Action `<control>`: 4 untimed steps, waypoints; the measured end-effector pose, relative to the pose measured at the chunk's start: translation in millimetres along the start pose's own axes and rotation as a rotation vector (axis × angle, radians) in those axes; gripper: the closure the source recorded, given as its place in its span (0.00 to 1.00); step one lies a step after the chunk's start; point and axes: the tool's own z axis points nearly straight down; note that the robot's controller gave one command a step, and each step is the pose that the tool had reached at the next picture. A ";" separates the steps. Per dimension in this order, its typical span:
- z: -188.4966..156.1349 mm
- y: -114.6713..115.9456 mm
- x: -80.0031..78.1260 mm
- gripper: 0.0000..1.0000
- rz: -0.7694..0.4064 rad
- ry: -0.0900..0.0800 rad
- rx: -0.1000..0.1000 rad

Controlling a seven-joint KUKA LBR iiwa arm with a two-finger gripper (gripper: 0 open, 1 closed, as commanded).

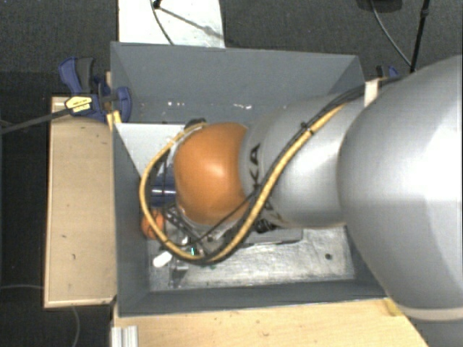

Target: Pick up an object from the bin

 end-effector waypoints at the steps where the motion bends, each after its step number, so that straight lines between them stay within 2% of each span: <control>1: -3.6 -0.9 -2.4 0.00 0.005 -0.007 -0.002; 2: 65.7 -6.5 -6.7 1.00 -0.245 -0.008 -0.002; 4: 65.8 -1.5 -5.9 1.00 -0.247 -0.010 -0.003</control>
Offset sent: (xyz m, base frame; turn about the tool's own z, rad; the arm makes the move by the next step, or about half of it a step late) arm 0.0057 -0.0076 -0.0665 -0.2477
